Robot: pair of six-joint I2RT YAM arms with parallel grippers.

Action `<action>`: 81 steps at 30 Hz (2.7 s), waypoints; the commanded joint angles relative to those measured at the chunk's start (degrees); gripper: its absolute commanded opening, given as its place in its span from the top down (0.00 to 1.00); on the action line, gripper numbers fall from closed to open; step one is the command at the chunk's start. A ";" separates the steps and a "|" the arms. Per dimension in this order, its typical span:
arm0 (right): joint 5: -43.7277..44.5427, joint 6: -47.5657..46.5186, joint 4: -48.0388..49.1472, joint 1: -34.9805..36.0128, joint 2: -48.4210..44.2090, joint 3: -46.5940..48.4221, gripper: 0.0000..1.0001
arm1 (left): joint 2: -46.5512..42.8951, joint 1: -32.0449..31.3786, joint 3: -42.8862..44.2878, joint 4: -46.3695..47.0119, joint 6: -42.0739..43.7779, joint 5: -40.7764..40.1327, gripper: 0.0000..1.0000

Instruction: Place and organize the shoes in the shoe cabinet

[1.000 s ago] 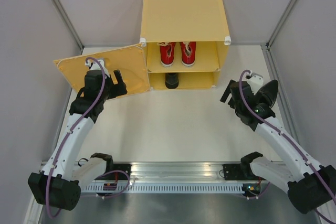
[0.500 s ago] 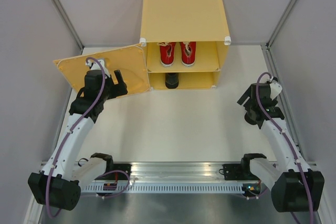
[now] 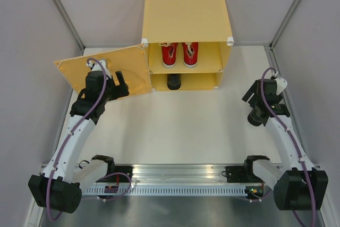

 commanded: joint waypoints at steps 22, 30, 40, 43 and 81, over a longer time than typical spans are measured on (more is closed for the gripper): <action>-0.18 0.16 10.01 -1.11 17.32 -4.11 0.43 | -0.41 0.00 -0.31 0.75 0.53 0.74 0.02; 0.53 -0.55 10.89 -1.20 20.84 -4.46 0.60 | -0.59 0.00 -0.40 0.75 0.44 0.65 0.02; -1.40 -4.59 4.40 -0.24 9.51 -1.65 0.99 | -0.59 0.09 -0.31 0.75 0.53 0.57 0.02; -2.28 -4.59 1.32 2.91 5.47 0.02 0.99 | -0.59 0.09 -0.31 0.75 0.53 0.48 0.02; -37.04 -16.63 -11.20 33.85 1.05 11.71 1.00 | 0.29 0.09 -0.40 0.75 0.70 -0.67 0.02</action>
